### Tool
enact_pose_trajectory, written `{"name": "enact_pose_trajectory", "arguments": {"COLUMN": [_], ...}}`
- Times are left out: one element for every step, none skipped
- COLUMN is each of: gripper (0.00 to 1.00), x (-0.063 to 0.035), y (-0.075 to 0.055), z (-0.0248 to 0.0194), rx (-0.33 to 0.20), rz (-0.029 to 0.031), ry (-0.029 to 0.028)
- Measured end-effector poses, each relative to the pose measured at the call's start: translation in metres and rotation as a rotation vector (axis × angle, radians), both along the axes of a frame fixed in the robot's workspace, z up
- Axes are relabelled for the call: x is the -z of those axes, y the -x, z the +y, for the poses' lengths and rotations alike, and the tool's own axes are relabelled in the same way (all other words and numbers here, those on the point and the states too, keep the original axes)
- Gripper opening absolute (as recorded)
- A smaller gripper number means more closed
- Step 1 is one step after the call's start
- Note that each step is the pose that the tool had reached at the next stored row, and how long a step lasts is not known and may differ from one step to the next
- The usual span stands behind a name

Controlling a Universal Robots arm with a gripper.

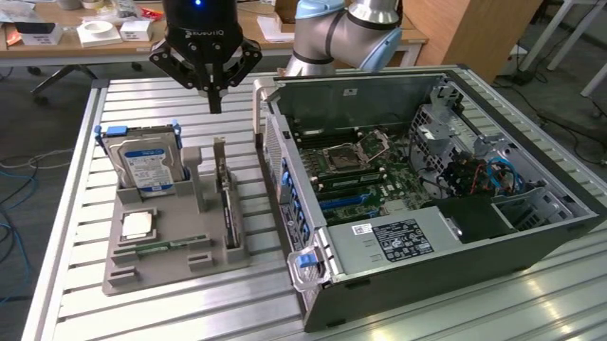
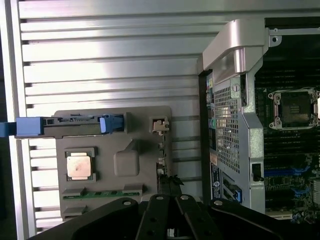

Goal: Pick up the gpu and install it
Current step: 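Reach for the gpu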

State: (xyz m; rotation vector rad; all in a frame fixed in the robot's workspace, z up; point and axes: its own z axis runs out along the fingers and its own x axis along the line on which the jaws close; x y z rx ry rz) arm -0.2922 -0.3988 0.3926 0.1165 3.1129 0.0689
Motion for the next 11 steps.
{"name": "enact_pose_trajectory", "arguments": {"gripper": [0.1,0.1,0.1,0.1,0.1,0.1,0.1,0.1,0.1,0.1,0.1], "x": [0.0,0.0,0.0,0.0,0.0,0.0,0.0,0.0,0.0,0.0,0.0], "y": [0.0,0.0,0.0,0.0,0.0,-0.0001,-0.0001,-0.0002,-0.0002,-0.0002,-0.0002], "z": [0.0,0.0,0.0,0.0,0.0,0.0,0.0,0.0,0.0,-0.0003,-0.0009], "rx": [0.0,0.0,0.0,0.0,0.0,0.0,0.0,0.0,0.0,0.0,0.0], "rz": [0.0,0.0001,0.0,0.0,0.0,0.0001,0.0001,0.0001,0.0,0.0,0.0], "ry": [0.0,0.0,0.0,0.0,0.0,0.0,0.0,0.0,0.0,-0.0001,0.0]}}
